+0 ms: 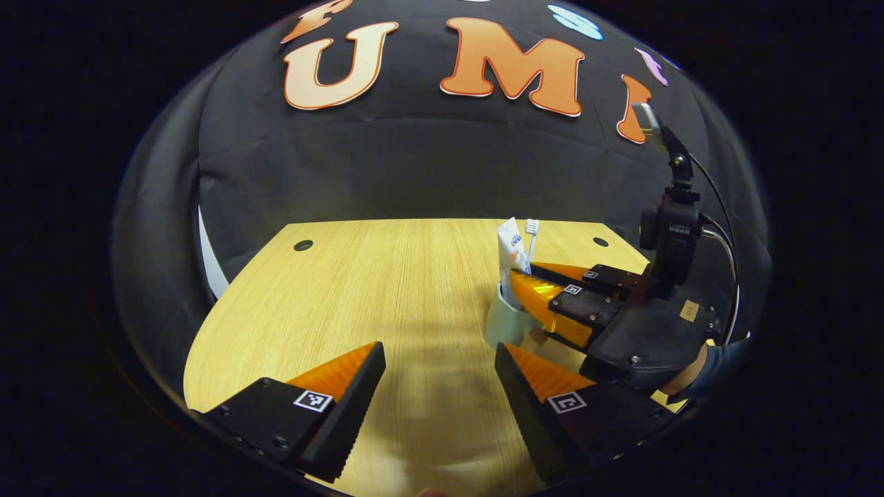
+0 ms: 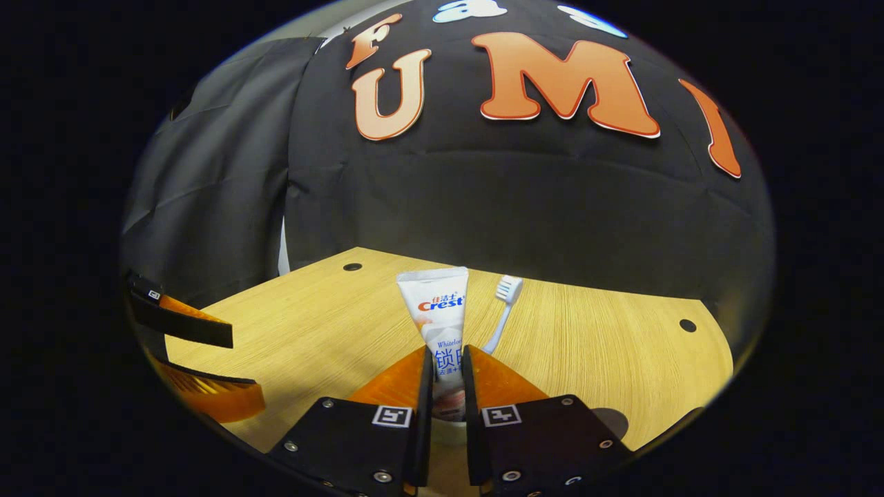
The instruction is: Put the toothbrush and toothpaste on the desktop into the cup, then pick up the cup and place it on the coaster on the desktop.
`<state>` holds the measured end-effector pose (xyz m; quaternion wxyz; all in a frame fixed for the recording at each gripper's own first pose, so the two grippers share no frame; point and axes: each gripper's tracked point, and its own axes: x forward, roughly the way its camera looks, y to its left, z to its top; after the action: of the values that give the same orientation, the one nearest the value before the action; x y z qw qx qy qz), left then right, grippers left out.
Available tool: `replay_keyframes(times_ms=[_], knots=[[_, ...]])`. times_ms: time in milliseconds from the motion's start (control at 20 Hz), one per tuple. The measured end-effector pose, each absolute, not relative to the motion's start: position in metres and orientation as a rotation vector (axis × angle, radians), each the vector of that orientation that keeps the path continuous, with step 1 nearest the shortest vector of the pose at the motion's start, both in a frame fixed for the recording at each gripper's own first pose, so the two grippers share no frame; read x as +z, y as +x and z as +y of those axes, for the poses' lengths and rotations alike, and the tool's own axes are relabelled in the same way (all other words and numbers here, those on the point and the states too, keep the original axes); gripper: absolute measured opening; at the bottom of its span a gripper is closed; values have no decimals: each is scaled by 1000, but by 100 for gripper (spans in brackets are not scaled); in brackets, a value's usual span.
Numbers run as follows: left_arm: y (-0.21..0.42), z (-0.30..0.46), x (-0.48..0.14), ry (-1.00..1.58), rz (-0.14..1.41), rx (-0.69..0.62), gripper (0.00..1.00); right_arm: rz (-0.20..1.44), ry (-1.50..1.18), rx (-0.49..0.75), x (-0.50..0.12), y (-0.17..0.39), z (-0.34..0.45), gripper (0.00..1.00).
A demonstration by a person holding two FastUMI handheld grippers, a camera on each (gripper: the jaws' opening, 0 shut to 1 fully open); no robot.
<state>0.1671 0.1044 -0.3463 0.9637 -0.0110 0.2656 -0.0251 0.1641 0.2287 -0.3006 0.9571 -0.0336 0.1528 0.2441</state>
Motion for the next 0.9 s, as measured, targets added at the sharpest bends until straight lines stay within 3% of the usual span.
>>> replay_keyframes(times_ms=[600, 800, 900], knots=[[177, 67, -341, -54, 533, -127, 96, 326, -38, 450, -250, 134, 173, 32], [189, 45, -342, -68, 565, -163, 97, 317, -31, 412, -223, 120, 143, 45], [195, 38, -348, -65, 594, -178, 96, 306, -38, 392, -211, 113, 127, 46]])
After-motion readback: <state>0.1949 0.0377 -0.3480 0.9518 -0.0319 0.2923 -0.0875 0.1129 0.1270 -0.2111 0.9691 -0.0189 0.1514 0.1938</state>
